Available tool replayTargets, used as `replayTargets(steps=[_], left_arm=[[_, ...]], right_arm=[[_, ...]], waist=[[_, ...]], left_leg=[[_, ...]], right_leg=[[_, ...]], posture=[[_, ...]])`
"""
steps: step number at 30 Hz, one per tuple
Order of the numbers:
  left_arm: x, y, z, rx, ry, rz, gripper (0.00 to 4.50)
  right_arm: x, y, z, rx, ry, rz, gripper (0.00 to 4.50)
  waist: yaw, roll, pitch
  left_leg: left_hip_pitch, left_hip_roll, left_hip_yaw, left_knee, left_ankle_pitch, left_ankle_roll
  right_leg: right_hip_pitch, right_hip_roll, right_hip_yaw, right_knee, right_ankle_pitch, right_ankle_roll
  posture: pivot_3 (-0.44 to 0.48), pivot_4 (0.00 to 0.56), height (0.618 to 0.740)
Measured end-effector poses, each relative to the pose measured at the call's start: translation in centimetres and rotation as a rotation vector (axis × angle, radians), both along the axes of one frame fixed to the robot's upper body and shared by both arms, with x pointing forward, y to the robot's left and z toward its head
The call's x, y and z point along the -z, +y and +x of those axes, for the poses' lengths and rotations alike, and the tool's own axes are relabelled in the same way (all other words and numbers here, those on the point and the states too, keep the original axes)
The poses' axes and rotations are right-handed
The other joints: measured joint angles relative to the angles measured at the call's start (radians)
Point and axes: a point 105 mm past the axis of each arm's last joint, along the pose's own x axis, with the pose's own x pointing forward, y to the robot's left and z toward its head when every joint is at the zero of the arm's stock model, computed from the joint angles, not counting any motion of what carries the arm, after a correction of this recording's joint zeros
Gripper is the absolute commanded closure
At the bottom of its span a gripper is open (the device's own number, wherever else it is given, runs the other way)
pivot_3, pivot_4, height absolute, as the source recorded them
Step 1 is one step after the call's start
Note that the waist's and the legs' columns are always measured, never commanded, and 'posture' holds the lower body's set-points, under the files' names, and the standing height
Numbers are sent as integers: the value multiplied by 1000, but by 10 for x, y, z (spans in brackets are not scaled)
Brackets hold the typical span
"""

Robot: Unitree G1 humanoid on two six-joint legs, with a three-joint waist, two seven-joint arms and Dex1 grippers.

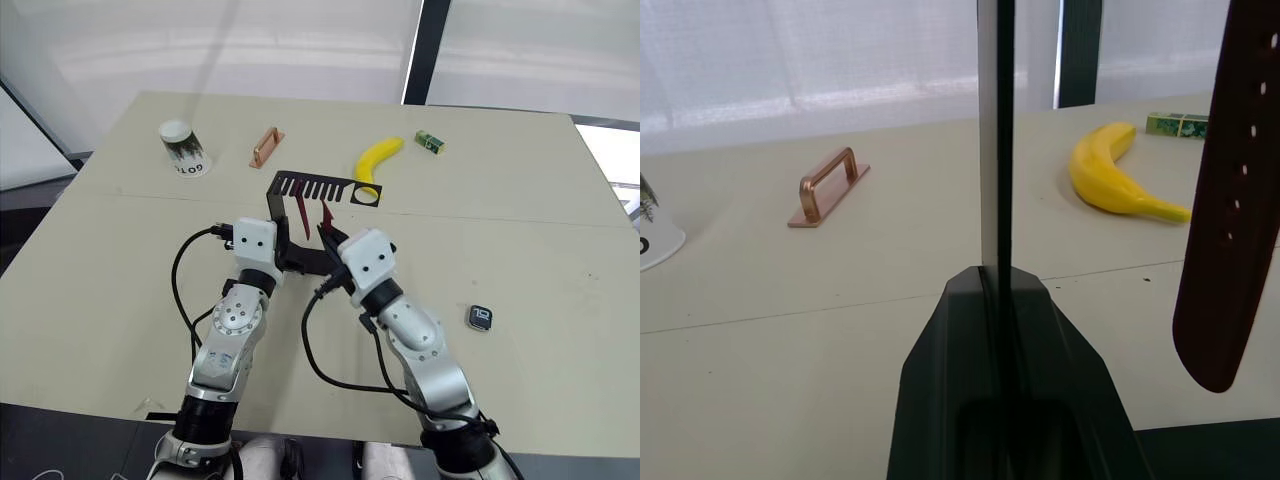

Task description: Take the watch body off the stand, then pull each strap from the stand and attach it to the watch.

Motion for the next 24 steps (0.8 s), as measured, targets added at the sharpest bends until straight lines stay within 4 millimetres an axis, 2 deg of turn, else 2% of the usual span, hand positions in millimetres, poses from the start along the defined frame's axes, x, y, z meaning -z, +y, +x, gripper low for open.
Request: replayTargets(steps=[2, 3, 7, 11, 16, 17, 19, 20, 21, 24], left_arm=[[1, 0, 1, 1, 5, -2, 2407], [3, 3, 1, -3, 13, -5, 1988], [10, 5, -3, 42, 33, 29, 1988], [23, 15, -21, 141, 107, 75, 1988], [35, 44, -38, 174, 191, 103, 1988], [38, 50, -41, 183, 210, 99, 1455], [42, 61, -49, 235, 243, 87, 788], [42, 67, -55, 292, 259, 65, 121], [42, 70, -59, 324, 266, 66, 43], [32, 72, -81, 617, 285, 60, 43]], right_arm=[[5, -4, -3, -3, 14, -7, 4500], [11, -15, -10, -1, 42, -13, 4500], [13, -30, -22, -29, 77, -10, 4500], [19, -42, -38, -120, 166, -5, 4500], [22, -60, -44, -147, 213, -15, 4500], [21, -62, -45, -154, 222, -5, 4500], [23, -69, -48, -172, 258, 5, 4500], [25, -73, -51, -186, 291, 11, 4500], [26, -75, -52, -196, 306, 13, 4500], [28, -72, -59, -292, 384, 45, 4500]], waist=[[1, 0, 0], [4, 0, 0], [6, 0, 0], [6, -1, 0], [5, -1, 0], [6, -1, 0], [6, 0, 0], [7, -1, 0], [7, -1, 1], [5, 0, 1]], left_leg=[[0, 0, 0, 0, 0, 0], [0, 0, 0, 0, 0, 0], [0, 0, -1, -1, 0, 0], [0, 0, -2, -1, -1, 0], [0, 0, -2, -1, -1, 0], [0, 0, -2, -1, -1, 0], [0, 0, -3, -1, -1, 0], [0, 0, -3, -2, -1, 0], [0, 1, -3, -1, -2, 0], [0, 1, -3, -1, -2, -1]], right_leg=[[0, 0, 0, 0, 0, 0], [0, 0, -1, -1, 0, 0], [0, 0, -1, -1, 0, 0], [0, 0, -1, -1, 0, 0], [0, 0, -1, -1, 0, -1], [0, 0, -2, -1, 0, -1], [0, 0, -2, -1, -1, -1], [0, 0, -2, -2, -1, -1], [0, 0, -2, -2, -1, -1], [0, 0, -3, -1, -2, -3]], posture=[[0, 150, 725], [0, 150, 725], [0, 150, 725], [0, 150, 725], [0, 150, 725], [0, 150, 725], [0, 150, 725], [0, 150, 725], [0, 150, 725], [0, 150, 725]])
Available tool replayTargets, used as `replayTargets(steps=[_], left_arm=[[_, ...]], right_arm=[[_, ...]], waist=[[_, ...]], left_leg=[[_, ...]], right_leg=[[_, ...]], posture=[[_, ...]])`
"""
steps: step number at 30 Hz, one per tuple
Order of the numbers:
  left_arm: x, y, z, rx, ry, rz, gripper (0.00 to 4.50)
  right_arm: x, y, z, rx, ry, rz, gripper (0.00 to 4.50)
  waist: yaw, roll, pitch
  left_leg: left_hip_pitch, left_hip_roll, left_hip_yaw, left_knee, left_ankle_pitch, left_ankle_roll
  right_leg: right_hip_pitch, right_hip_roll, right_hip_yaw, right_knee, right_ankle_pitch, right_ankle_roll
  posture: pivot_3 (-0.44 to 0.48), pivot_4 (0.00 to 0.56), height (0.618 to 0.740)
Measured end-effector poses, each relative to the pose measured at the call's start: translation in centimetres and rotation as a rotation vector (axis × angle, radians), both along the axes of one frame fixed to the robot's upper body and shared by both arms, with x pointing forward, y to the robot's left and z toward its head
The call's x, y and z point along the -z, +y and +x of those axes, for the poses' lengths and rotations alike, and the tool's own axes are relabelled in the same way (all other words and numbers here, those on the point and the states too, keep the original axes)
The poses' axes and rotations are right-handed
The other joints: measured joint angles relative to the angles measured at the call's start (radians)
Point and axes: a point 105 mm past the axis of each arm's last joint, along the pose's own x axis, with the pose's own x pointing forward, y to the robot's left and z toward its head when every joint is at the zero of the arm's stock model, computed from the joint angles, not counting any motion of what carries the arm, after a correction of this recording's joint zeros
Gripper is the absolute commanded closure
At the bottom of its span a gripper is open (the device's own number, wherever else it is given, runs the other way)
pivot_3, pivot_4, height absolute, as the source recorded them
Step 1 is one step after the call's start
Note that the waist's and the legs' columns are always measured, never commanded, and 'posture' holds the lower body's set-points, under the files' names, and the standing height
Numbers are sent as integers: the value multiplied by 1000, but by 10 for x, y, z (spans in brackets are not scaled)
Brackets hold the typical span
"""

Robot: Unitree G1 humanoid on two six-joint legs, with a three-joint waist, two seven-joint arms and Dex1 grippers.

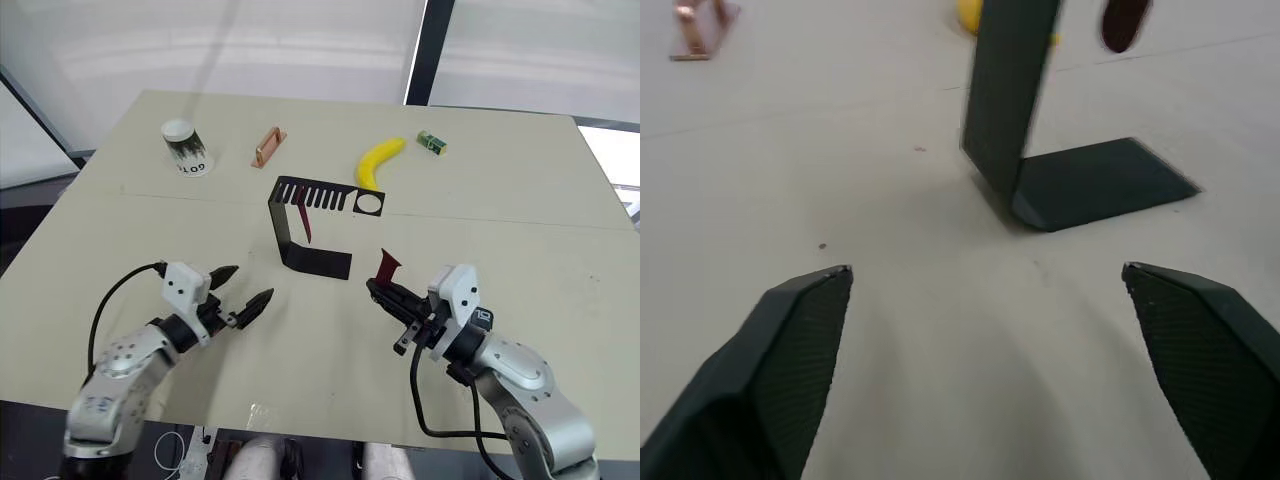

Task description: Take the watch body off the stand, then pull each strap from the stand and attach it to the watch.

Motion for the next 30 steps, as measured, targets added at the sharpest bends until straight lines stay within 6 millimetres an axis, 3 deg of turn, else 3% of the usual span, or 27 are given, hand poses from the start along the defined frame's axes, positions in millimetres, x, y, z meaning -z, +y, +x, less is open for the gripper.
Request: replayTargets(steps=[4, 9, 16, 20, 24, 30], left_arm=[[-24, 8, -15, 276, 45, -86, 43], [-49, -17, -34, 612, 212, -298, 43], [-74, -57, -35, 802, 249, -435, 43], [-73, -64, -38, 838, 284, -432, 43], [-69, -70, -42, 869, 317, -430, 1802], [-73, -80, -42, 906, 285, -452, 1802]], right_arm=[[-1, 12, -12, -155, 102, 79, 4500], [-6, 32, -24, -331, 128, 116, 4500], [-6, 57, -29, -474, 153, 133, 4500], [-8, 63, -29, -498, 147, 137, 4500], [-12, 66, -28, -510, 130, 131, 4500], [-10, 68, -29, -520, 152, 124, 4500]], waist=[[1, 0, 0], [2, 0, 0], [-1, 0, 0], [-3, 0, 0], [0, 0, 0], [1, 0, 0]], left_leg=[[0, 0, -2, 0, 0, 0], [-2, 0, -4, 0, 0, 0], [-4, -1, -5, 2, 1, -1], [-4, -1, -6, 2, 2, -2], [-4, -1, -6, 3, 2, -1], [-5, -1, -7, 3, 2, -1]], right_leg=[[1, 0, -2, 0, -1, -1], [1, 0, -3, -1, 0, 0], [0, 0, -4, 0, 0, 0], [0, 0, -5, 0, 0, 0], [1, 0, -4, 0, 0, 0], [0, 0, -6, 0, 0, 0]], posture=[[0, 150, 725], [0, 150, 725], [0, 150, 725], [0, 150, 725], [0, 150, 725], [0, 150, 725]])
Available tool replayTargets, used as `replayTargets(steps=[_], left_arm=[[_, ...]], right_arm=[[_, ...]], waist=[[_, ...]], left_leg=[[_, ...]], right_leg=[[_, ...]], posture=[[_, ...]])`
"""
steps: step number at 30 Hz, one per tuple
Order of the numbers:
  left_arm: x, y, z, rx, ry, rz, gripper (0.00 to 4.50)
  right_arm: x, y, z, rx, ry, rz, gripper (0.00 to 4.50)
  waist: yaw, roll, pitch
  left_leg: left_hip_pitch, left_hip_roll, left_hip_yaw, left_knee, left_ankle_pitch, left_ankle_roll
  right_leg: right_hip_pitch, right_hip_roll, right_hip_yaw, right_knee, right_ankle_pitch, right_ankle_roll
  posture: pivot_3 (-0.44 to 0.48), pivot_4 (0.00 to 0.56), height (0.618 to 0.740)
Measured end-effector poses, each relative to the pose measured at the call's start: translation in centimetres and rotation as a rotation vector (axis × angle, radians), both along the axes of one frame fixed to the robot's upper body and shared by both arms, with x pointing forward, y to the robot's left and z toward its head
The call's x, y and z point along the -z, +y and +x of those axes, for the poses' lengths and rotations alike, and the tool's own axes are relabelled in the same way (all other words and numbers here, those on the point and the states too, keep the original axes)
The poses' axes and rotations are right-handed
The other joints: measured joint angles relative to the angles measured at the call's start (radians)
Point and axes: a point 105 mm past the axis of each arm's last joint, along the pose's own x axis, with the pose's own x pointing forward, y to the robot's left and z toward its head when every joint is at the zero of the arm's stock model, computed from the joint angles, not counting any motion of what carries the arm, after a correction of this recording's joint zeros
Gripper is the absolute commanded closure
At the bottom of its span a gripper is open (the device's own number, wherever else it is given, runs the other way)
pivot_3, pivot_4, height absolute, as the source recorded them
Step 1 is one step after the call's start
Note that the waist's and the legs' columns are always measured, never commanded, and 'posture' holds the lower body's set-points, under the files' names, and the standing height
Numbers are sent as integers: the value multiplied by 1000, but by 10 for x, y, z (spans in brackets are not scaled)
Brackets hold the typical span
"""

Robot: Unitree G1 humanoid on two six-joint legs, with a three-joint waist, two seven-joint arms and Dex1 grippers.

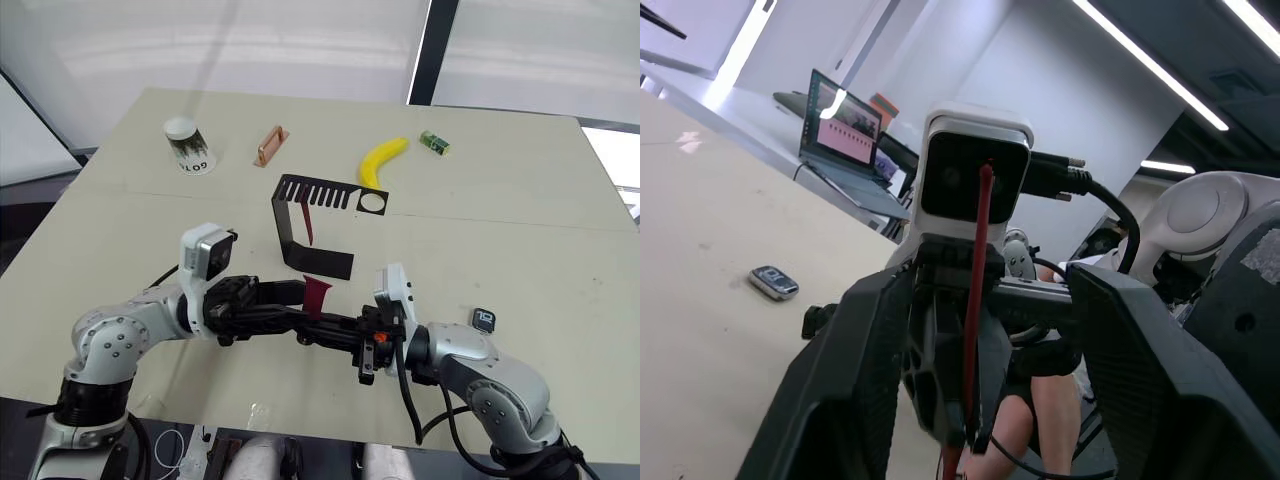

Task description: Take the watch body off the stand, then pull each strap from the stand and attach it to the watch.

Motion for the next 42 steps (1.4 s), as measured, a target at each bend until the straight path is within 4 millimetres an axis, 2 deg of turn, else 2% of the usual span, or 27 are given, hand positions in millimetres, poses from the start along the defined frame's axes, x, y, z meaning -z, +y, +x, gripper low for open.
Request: replayTargets(steps=[10, 14, 22, 42], left_arm=[[0, -8, 6, -28, 27, -47, 1802], [-9, -15, 9, -31, 14, -73, 1802], [-10, -18, 11, -39, 19, -62, 1802], [7, -10, 10, -66, 85, -39, 1802]], right_arm=[[1, 1, 0, -6, 12, -4, 4500], [0, 2, 0, -5, 13, -5, 4500], [2, 2, 0, -5, 23, -7, 4500], [1, 3, 0, 7, 34, 19, 4500]], waist=[[1, 0, 0], [1, 0, 0], [1, 0, 0], [1, 0, 0]], left_leg=[[-6, 0, -6, 7, 0, 0], [-7, 0, -8, 9, 0, 1], [-7, 0, -8, 10, 0, 1], [-7, 0, -8, 10, -1, 1]], right_leg=[[-1, 0, -4, 0, 0, 0], [0, 0, -5, 1, 0, 0], [0, 0, -5, 1, 0, 0], [0, 0, -5, 1, 0, 0]], posture=[[0, 150, 725], [0, 150, 725], [0, 150, 725], [0, 150, 725]])
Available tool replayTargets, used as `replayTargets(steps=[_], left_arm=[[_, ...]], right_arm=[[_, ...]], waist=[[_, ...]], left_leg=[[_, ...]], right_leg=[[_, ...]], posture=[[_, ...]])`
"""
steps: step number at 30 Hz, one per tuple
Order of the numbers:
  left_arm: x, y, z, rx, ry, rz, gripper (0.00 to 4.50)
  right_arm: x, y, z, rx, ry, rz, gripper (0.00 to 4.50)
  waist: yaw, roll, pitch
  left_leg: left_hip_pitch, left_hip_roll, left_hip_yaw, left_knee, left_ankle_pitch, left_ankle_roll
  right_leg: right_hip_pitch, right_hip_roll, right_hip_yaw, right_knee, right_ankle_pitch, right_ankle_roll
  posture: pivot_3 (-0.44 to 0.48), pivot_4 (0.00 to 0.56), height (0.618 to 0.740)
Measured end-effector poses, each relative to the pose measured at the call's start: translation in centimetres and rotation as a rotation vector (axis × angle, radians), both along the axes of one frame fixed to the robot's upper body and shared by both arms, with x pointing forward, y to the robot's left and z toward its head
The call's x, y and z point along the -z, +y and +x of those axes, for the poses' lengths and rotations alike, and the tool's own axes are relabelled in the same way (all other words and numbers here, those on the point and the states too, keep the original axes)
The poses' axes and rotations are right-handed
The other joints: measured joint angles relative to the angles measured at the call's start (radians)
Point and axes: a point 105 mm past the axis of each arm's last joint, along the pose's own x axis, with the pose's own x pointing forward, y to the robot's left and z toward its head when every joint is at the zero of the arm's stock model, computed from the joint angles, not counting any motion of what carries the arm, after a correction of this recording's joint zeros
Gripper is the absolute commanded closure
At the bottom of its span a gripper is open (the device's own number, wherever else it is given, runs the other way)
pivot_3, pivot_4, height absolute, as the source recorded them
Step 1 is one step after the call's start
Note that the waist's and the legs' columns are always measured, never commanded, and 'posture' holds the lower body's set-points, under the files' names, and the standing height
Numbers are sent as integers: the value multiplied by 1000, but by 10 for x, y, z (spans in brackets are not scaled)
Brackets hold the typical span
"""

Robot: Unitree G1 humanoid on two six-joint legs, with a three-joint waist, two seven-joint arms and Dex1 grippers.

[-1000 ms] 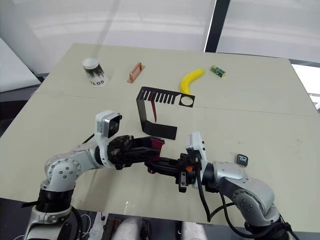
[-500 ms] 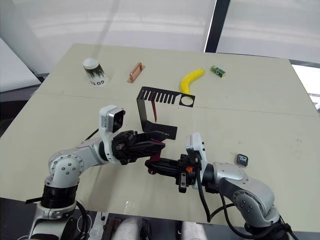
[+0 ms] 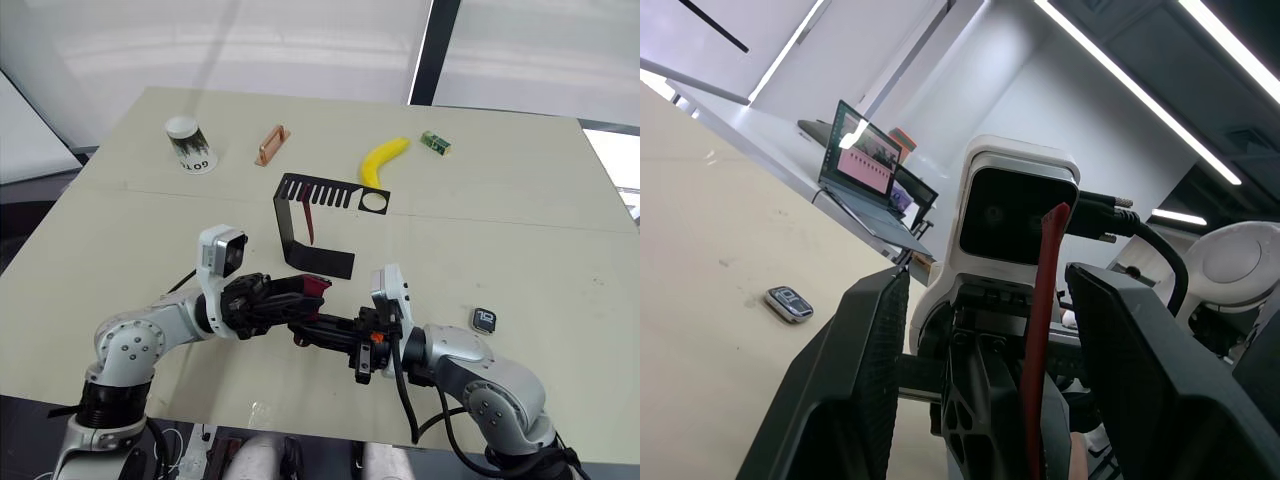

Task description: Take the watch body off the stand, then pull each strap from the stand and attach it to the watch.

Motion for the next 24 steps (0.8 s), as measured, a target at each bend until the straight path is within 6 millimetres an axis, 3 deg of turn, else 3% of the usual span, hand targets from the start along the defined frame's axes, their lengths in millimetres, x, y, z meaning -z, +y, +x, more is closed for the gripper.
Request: replayTargets(steps=[24], left_arm=[[2, -1, -4, 23, 15, -51, 1802]], right_arm=[[-1, 1, 0, 1, 1, 7, 4500]], waist=[[0, 0, 0]], left_leg=[[0, 0, 0, 0, 0, 0]], right_leg=[[0, 0, 0, 0, 0, 0]], posture=[[0, 150, 725]])
